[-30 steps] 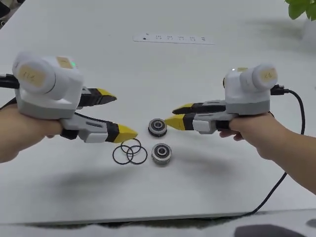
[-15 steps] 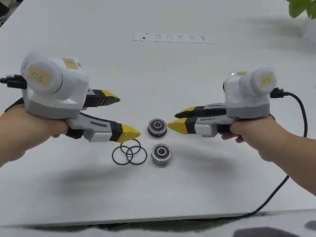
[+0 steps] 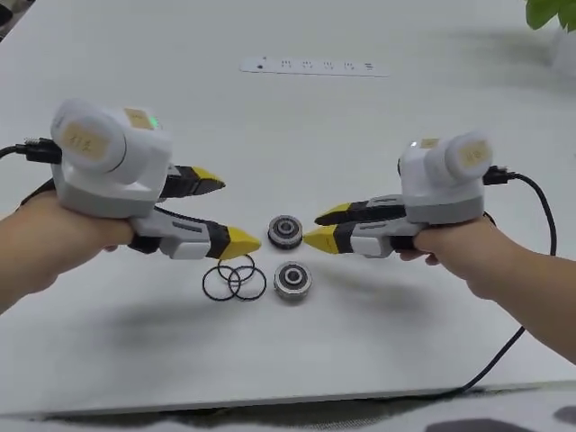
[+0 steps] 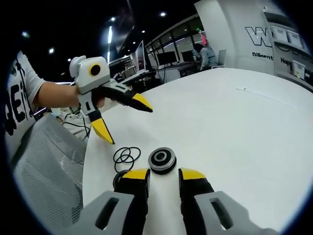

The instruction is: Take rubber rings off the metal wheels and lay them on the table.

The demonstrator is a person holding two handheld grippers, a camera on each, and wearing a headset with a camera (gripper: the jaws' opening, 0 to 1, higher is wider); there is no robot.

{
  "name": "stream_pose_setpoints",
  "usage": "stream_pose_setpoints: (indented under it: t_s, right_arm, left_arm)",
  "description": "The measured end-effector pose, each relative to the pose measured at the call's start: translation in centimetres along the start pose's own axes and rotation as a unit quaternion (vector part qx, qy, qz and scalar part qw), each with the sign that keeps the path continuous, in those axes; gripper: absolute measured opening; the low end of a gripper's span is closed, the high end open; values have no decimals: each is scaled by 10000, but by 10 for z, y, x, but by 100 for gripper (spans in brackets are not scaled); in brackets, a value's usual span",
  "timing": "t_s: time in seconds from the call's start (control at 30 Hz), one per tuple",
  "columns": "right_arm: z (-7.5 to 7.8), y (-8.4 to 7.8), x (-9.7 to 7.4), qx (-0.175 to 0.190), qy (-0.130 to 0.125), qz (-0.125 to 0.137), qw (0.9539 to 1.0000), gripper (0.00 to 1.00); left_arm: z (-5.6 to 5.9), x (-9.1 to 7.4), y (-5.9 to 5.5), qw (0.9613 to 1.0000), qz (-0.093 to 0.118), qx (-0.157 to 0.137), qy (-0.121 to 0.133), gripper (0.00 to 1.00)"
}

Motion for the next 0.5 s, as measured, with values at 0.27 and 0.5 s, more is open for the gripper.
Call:
stream_pose_setpoints:
  t_s: [0.27,0.5]
  right_arm:
    - [2,-7,4,-52,-1,-59,10000,19]
    - [1,-8,8,-113,42,-67,9999,17]
  left_arm:
    - [1,8,-1,10000,-22,1,-55,57]
    - [0,15,-1,9999,-30,-11,-98,55]
Point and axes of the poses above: the centre of the closed fingertips' face, and the gripper's own axes: x roughly forward along the fingers, z roughly to its right, y roughly out of its top, the point moved 1 cm from there along -x, roughly backward along the fingers, and after that the axes turned 10 degrees about -y, right-handed, at the moved point
